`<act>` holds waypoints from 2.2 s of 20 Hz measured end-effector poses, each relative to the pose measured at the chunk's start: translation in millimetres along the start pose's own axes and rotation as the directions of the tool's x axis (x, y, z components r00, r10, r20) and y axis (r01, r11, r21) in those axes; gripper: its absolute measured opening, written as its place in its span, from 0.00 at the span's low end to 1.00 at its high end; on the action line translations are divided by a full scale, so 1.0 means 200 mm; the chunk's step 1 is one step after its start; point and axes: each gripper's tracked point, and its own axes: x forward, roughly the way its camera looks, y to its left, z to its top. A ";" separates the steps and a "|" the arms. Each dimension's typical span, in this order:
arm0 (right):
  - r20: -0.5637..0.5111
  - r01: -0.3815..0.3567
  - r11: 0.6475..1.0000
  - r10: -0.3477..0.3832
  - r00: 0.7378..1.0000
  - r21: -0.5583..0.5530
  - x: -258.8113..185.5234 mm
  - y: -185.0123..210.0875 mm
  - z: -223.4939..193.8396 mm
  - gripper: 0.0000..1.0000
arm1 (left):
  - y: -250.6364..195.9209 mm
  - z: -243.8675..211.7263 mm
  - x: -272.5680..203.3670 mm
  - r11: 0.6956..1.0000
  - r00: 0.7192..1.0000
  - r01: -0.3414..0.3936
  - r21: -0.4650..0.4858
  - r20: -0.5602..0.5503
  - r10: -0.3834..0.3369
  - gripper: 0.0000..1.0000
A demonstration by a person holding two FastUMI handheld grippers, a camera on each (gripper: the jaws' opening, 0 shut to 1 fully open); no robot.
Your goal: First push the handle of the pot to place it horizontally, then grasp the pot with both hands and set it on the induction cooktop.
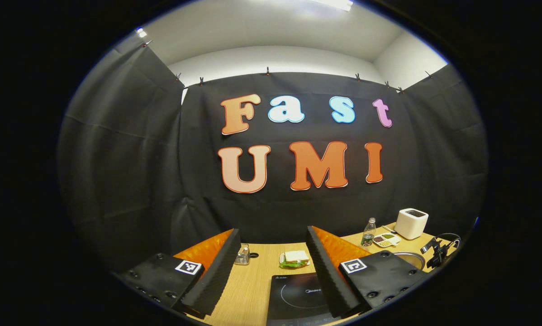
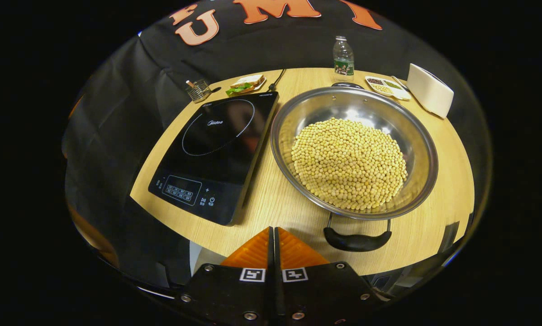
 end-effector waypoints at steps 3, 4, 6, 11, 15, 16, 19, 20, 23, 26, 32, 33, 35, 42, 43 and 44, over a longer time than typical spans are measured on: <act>-0.015 0.013 0.999 -0.013 1.000 0.047 0.05 -0.06 0.01 0.00 | 0.00 -0.04 0.02 1.000 1.000 0.002 -0.001 -0.014 -0.002 0.96; -0.018 0.019 0.998 -0.018 1.000 0.061 0.06 -0.08 0.00 0.00 | 0.00 -0.06 0.04 1.000 1.000 0.002 -0.002 -0.019 -0.002 0.96; -0.017 0.028 0.997 -0.027 0.999 0.077 0.07 -0.11 0.00 0.00 | 0.00 -0.07 0.07 1.000 1.000 0.004 -0.005 -0.030 -0.004 0.96; -0.020 0.011 0.994 -0.009 1.000 0.110 0.07 -0.13 -0.01 0.00 | -0.04 -0.14 0.13 1.000 0.998 0.020 -0.020 -0.059 -0.021 0.96; -0.027 0.022 0.989 -0.019 0.999 0.147 0.05 -0.22 -0.02 0.00 | -0.08 -0.16 0.17 0.999 0.997 0.037 -0.021 -0.071 -0.039 0.96; -0.025 0.030 0.987 -0.026 0.999 0.160 0.04 -0.26 -0.02 0.00 | -0.09 -0.17 0.17 0.999 0.996 0.041 -0.019 -0.074 -0.042 0.96; -0.020 0.054 0.979 -0.052 0.998 0.198 0.02 -0.37 -0.02 0.00 | -0.13 -0.19 0.20 0.998 0.995 0.055 -0.020 -0.083 -0.056 0.96; -0.017 0.061 0.976 -0.059 0.998 0.207 0.01 -0.40 -0.02 0.00 | -0.15 -0.19 0.20 0.998 0.994 0.061 -0.020 -0.086 -0.062 0.96; -0.011 0.071 0.969 -0.070 0.997 0.236 0.00 -0.49 -0.01 0.00 | -0.22 -0.21 0.23 0.997 0.992 0.081 -0.018 -0.098 -0.083 0.96; -0.006 0.089 0.962 -0.091 0.996 0.259 -0.01 -0.59 0.01 0.00 | -0.29 -0.23 0.25 0.995 0.988 0.102 -0.011 -0.113 -0.103 0.96; -0.019 0.130 0.951 -0.130 0.991 0.282 0.00 -0.75 0.07 0.00 | -0.38 -0.27 0.29 0.991 0.983 0.132 -0.001 -0.131 -0.131 0.96; -0.016 0.143 0.947 -0.144 0.989 0.287 0.01 -0.79 0.08 0.00 | -0.40 -0.28 0.30 0.990 0.981 0.138 -0.002 -0.138 -0.137 0.96; -0.016 0.160 0.941 -0.163 0.987 0.299 0.01 -0.86 0.11 0.00 | -0.43 -0.31 0.32 0.988 0.976 0.152 -0.010 -0.157 -0.151 0.96; -0.068 0.254 0.912 -0.245 0.967 0.323 0.06 -1.12 0.14 0.00 | -0.50 -0.41 0.37 0.984 0.962 0.180 0.003 -0.209 -0.176 0.96; -0.084 0.258 0.904 -0.244 0.966 0.342 0.07 -1.16 0.13 0.00 | -0.51 -0.41 0.38 0.982 0.960 0.187 0.009 -0.213 -0.181 0.96; -0.093 0.254 0.898 -0.237 0.967 0.359 0.07 -1.19 0.13 0.00 | -0.52 -0.43 0.38 0.982 0.959 0.190 0.015 -0.219 -0.183 0.96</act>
